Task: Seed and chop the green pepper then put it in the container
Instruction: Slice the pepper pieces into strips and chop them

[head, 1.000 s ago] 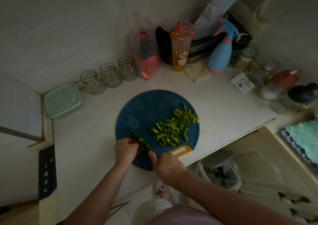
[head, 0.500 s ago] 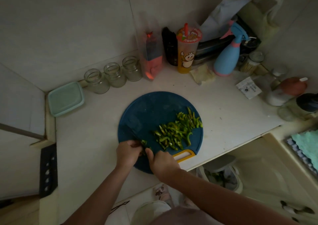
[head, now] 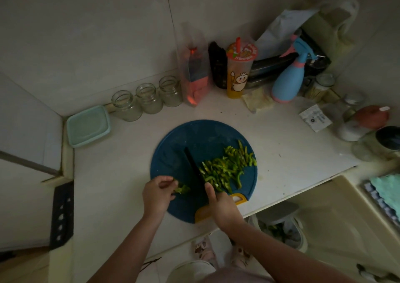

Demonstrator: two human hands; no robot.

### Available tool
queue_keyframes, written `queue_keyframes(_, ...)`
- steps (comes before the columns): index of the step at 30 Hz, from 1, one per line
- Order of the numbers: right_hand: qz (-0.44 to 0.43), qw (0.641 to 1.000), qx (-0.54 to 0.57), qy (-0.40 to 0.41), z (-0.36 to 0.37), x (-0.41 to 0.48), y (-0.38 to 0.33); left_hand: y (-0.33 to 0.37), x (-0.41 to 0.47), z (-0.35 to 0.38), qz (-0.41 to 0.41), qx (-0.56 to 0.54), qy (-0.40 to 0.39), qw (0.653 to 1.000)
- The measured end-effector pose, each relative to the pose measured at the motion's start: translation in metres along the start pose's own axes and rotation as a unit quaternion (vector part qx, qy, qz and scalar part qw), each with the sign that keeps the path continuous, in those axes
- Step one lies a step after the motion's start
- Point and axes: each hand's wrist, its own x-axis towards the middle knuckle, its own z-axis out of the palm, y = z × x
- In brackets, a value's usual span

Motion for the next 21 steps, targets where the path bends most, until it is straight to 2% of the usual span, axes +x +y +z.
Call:
queue_keyframes(2, -0.050, 0.998, -0.037, -0.015, 0.001, -0.002, 0.002, 0.000, -0.002, 0.002, 0.009, 0.028, 0.000, 1.000)
queue_keyframes(3, -0.114, 0.989, -0.097, 0.012, 0.001, -0.004, 0.006, 0.000, -0.003, 0.003, 0.007, 0.036, 0.001, 0.999)
queue_keyframes(4, -0.053, 0.991, -0.113, -0.042, -0.001, 0.000, 0.010, 0.001, -0.003, 0.004, 0.001, 0.040, 0.003, 0.999)
queue_keyframes(5, -0.002, 0.995, -0.093, -0.045, 0.001, 0.009, 0.016, 0.002, -0.003, 0.004, -0.006, 0.039, 0.003, 0.999)
queue_keyframes(6, -0.068, 0.986, -0.153, 0.013, 0.007, 0.006, 0.019, 0.003, -0.004, 0.004, -0.015, 0.034, 0.003, 0.999)
queue_keyframes(7, -0.074, 0.984, -0.163, 0.021, 0.009, 0.005, 0.023, 0.005, -0.004, 0.004, -0.023, 0.027, -0.001, 0.999)
queue_keyframes(8, -0.052, 0.984, -0.167, -0.033, 0.007, 0.000, 0.018, 0.006, -0.005, 0.004, -0.029, 0.019, -0.005, 0.999)
queue_keyframes(9, -0.110, 0.978, -0.175, -0.028, 0.003, -0.008, 0.007, 0.006, -0.005, 0.003, -0.032, 0.009, -0.008, 0.999)
queue_keyframes(11, -0.099, 0.984, -0.149, -0.023, 0.008, -0.012, 0.009, 0.006, -0.006, 0.003, -0.033, -0.006, -0.013, 0.999)
queue_keyframes(13, -0.106, 0.976, -0.188, -0.027, 0.007, -0.014, 0.005, 0.006, -0.005, 0.003, -0.037, -0.005, -0.013, 0.999)
queue_keyframes(21, -0.109, 0.971, -0.208, -0.031, 0.004, -0.017, 0.010, 0.004, -0.002, 0.006, -0.054, -0.003, -0.007, 0.998)
